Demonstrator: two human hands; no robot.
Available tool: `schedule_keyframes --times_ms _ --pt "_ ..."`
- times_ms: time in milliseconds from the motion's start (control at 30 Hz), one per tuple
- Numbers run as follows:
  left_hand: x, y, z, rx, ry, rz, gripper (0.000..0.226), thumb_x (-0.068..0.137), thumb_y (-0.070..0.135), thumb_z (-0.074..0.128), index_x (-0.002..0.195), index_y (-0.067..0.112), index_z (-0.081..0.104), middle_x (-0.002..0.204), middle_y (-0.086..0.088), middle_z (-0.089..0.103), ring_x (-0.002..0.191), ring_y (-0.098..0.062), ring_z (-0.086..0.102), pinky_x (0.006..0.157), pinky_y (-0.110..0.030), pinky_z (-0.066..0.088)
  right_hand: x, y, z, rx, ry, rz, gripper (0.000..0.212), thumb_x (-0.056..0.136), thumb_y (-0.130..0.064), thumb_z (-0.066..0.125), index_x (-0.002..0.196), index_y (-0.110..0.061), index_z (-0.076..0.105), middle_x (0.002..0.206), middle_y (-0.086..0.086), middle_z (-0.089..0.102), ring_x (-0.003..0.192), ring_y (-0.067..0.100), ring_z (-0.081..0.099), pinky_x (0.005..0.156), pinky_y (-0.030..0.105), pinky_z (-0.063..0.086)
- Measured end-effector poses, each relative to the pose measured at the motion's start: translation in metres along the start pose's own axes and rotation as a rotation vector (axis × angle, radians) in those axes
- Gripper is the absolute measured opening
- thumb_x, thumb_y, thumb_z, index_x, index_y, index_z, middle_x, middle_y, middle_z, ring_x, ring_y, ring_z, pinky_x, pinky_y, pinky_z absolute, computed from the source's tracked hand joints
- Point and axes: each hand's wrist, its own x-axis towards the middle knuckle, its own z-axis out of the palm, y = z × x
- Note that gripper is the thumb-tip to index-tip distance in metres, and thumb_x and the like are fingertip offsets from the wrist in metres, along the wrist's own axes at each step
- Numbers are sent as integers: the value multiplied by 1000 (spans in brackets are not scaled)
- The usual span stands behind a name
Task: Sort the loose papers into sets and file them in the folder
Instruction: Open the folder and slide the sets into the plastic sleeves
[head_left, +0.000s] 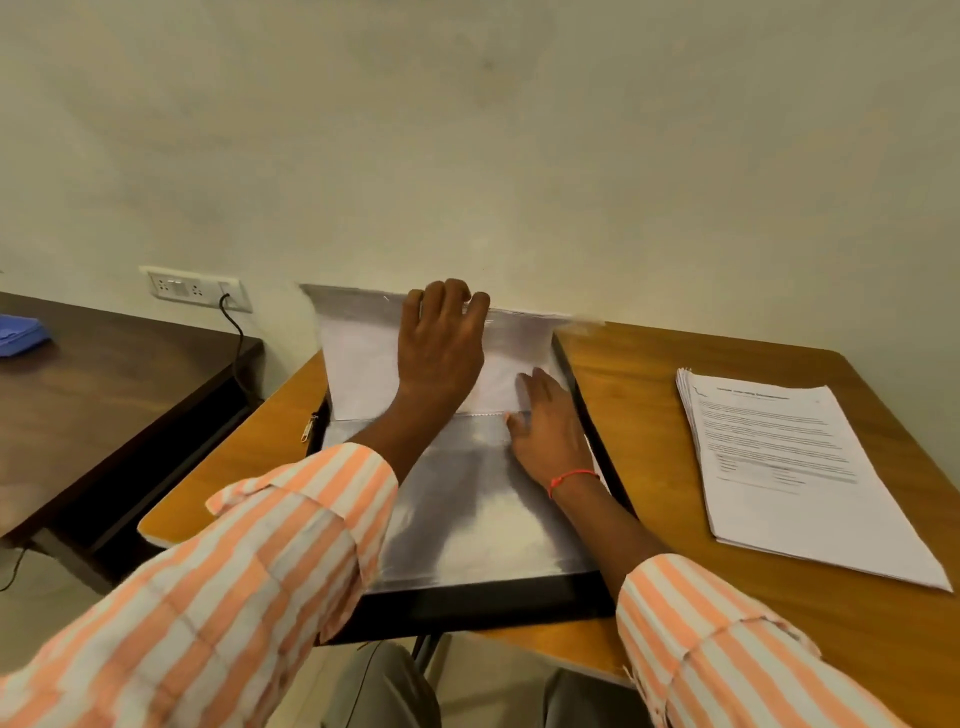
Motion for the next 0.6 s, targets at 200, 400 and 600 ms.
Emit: schedule_keyframes --times_ms 200,400,600 --pt "-58 0 34 -58 -309 -33 56 92 21 60 145 9 47 135 -15 57 125 -33 50 111 -46 35 1 6 10 -236 -136 -12 54 102 -42 45 153 -26 37 163 13 22 149 31 24 118 45 27" --pt "-81 -4 44 -189 -498 -107 33 98 29 52 124 14 65 121 -7 67 110 -25 60 94 -37 48 2 8 13 -304 -203 -1 55 104 -48 35 155 -27 31 164 11 21 152 29 17 121 46 20" --pt "-81 -7 53 -247 -616 -197 29 98 34 47 101 18 71 95 -1 68 85 -20 61 75 -35 52 5 7 14 -337 -251 5 58 104 -51 29 157 -27 25 166 8 16 154 28 10 122 49 16"
